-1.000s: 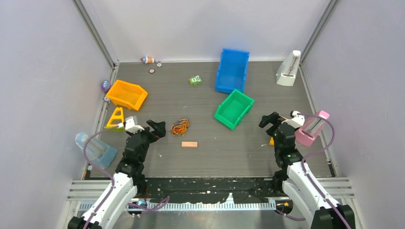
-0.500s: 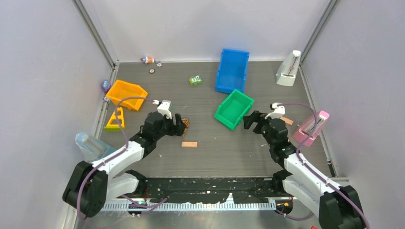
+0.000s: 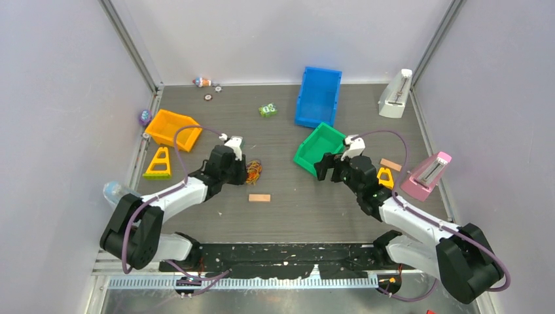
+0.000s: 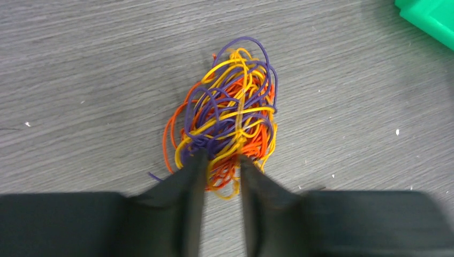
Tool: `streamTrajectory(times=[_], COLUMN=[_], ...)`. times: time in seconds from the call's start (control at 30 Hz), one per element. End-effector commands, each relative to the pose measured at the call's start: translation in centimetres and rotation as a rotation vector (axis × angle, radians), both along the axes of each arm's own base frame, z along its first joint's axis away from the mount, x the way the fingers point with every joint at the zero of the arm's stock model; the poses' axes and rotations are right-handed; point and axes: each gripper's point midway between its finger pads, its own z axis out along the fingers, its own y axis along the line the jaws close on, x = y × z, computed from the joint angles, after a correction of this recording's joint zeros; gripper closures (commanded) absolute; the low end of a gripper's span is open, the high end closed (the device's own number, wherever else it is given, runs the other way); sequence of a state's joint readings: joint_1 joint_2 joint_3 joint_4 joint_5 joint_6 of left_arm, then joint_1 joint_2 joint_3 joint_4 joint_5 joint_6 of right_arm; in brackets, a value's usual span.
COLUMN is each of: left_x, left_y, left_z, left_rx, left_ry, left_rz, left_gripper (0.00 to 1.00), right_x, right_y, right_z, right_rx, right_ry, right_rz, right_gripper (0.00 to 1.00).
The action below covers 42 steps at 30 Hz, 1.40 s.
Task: Untangle the cables
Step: Move the bin to the center of the board.
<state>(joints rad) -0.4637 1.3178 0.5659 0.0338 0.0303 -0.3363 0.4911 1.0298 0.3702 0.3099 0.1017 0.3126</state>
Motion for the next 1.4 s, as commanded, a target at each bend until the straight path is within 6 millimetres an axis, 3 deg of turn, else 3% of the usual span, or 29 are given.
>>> streamTrajectory(times=[0.0,0.1,0.27,0.4,0.63,0.67,0.77,0.97,1.23,1.37], left_x=[0.2,0.0,-0.9,-1.5,-2.1,-2.1,-2.3,-2.4,-3.0,-3.0], left_y=[-0.3,-0.7,-3.0,-4.3,-5.4,-5.4,-5.5,-5.5,-5.5,-5.3], left_z=[0.2,0.3,1.0,1.6,2.2,2.3,2.5,2.9,2.6,2.6], left_rx=[0.024,0.012,-0.078,-0.137,-0.191,-0.194,-0.201,-0.206,-0.214,-0.210], left_ry=[0.025,0.025,0.023,0.016,0.011,0.011,0.000,-0.018,-0.010,-0.009], left_rz=[-0.023,-0.051,-0.181,-0.245,-0.304,-0.309,-0.319,-0.324,-0.337,-0.332], left_gripper=[0.86,1.00,1.00,1.00,1.00,1.00,1.00,1.00,1.00,1.00], right_x=[1.3,1.1,0.0,-1.0,-0.7,-0.7,-0.1,1.5,4.4,5.5], right_y=[1.0,2.1,5.2,8.0,11.3,11.4,12.1,10.8,5.2,2.2], right_z=[2.3,2.4,3.6,3.4,0.5,-0.7,-1.6,-3.5,-5.6,-5.2], right_rx=[-0.010,-0.011,0.008,0.031,0.039,0.026,0.006,-0.073,-0.164,-0.152], right_ry=[-0.068,-0.068,-0.130,-0.114,0.033,0.074,0.124,0.193,0.264,0.271], right_rz=[0.015,0.053,0.192,0.326,0.424,0.425,0.422,0.310,0.031,-0.079], right_gripper=[0.02,0.02,0.02,0.02,0.02,0.02,0.00,0.00,0.01,0.01])
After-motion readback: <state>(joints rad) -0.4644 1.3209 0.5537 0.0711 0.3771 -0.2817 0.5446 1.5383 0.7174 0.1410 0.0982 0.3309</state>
